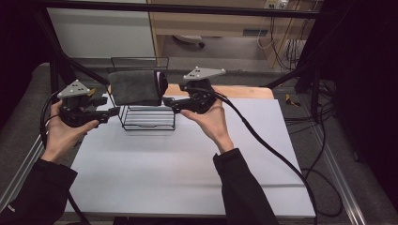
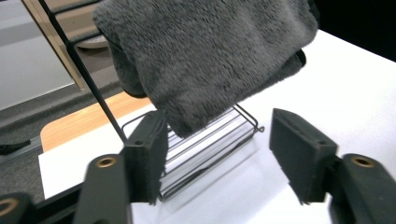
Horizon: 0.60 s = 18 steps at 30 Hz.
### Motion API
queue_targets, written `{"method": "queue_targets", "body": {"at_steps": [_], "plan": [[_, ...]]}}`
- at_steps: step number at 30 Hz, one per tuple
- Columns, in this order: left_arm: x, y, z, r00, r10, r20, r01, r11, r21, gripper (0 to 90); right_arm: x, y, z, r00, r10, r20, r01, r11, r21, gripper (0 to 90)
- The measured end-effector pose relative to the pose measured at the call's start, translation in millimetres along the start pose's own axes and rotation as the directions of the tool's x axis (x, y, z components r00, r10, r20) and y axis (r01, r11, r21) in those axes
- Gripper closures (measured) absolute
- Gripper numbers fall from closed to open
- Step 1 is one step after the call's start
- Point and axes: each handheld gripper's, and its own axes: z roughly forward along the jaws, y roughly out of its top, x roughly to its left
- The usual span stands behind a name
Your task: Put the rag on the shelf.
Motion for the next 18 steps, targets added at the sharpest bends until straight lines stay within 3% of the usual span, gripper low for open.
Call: {"method": "queue_targets", "body": {"at_steps": [7,18], "plan": [[-8.2,-14.0,3.4,0.9999,-0.010,0.006,0.010,0.9997,0.022,11.4,-14.0,-18.2,-29.7,0.9994,0.028,0.018,-0.028,1.000,-0.007,8.8],[-28.7,-44.8,20.2,0.9977,-0.010,0.068,0.009,0.9999,0.013,5.4,-28.9,-61.2,-61.6,0.9967,0.059,0.056,-0.061,0.997,0.036,1.3]]}}
